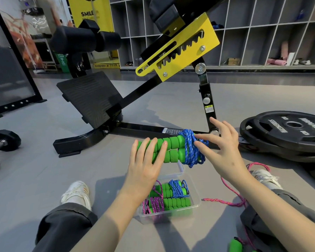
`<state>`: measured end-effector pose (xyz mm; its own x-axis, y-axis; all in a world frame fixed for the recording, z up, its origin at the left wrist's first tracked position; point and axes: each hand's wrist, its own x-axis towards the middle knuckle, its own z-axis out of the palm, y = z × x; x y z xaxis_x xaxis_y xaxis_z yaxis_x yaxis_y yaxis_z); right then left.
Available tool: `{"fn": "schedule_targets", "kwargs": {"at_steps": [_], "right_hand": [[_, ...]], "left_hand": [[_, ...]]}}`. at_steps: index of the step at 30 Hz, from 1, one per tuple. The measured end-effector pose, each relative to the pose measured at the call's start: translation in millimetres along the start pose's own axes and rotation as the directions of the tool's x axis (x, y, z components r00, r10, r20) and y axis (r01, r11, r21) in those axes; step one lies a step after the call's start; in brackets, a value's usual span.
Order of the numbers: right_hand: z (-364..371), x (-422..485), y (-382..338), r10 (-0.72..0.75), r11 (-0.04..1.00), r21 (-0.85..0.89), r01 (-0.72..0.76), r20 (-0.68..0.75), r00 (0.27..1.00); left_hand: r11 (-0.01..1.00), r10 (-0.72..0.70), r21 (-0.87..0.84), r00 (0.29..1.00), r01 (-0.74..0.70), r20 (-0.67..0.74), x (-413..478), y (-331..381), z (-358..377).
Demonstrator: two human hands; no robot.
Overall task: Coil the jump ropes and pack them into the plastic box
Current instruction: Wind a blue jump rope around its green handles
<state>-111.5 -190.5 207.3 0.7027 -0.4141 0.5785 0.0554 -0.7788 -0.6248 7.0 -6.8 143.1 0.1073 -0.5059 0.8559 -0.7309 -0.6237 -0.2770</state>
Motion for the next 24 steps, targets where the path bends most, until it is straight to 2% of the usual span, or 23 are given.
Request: {"fn": "schedule_targets", "kwargs": {"at_steps": [11,16,20,24], "right_hand": [[-4.5,4.2,-1.0,0.000,1.000,0.029,-0.001,0.039,0.999],[-3.6,6.9,0.3,-0.078,0.993,-0.098,0.068,-0.094,0.993],[-1.7,6.5,1.6,-0.162,0.962,-0.242,0.126,-0.135,0.977],[1.7,5.9,2.4,-0.180,0.956,-0.260,0.133,-0.166,0.970]], "left_hand": [[1.000,0.017,0.000,1.000,-0.017,-0.016,1.1,-0.9,0.7],[0.999,0.041,0.026,0.998,-0.040,-0.055,2.1,0.3,2.4],[0.998,0.054,0.027,0.997,-0.052,-0.052,3.7,2.4,1.5],[0.999,0.042,0.024,0.998,-0.041,-0.039,4.1,4.3,0.8]]}}
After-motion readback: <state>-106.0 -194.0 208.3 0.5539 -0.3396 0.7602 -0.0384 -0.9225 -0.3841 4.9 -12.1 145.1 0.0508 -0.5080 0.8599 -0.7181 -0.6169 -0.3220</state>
